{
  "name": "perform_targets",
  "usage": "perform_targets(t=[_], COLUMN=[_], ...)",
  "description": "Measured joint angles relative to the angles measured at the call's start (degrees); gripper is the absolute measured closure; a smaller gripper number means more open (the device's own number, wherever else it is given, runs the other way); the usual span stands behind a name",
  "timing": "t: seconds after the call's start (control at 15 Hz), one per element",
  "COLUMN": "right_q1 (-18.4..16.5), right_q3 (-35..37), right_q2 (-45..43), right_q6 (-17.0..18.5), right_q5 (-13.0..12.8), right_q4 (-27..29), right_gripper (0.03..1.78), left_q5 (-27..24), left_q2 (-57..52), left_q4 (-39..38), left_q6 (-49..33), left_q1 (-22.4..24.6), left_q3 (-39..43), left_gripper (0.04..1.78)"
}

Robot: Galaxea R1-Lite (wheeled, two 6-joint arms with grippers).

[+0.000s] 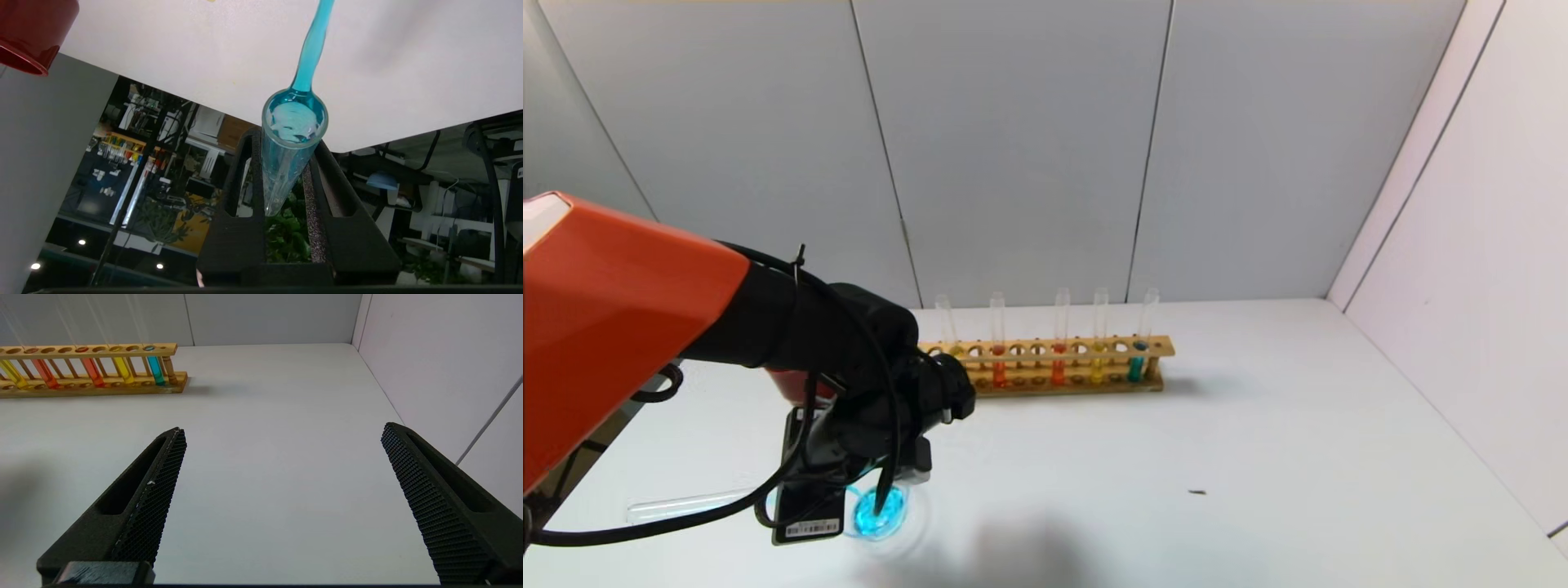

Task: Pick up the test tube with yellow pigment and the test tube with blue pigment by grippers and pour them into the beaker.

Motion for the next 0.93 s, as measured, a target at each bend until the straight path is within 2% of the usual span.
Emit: perform_targets(t=[0.4, 0.93], right_q1=[-0.02, -0.02], right_q3=[0.00, 0.00], right_q2=[0.00, 0.00], right_q6=[0.02, 0.02], right_q5=[-0.02, -0.02], right_q4=[0.02, 0.02], right_gripper=[0.07, 0.07], left_q5=[0.63, 1.46], left_q2=[2.58, 6.51], left_q4=[1.29, 7.08], left_q6=[-0.20, -0.26], left_q1=[-0.85, -0.88], left_q3=[-1.60, -5.40], left_gripper=[1.49, 1.49])
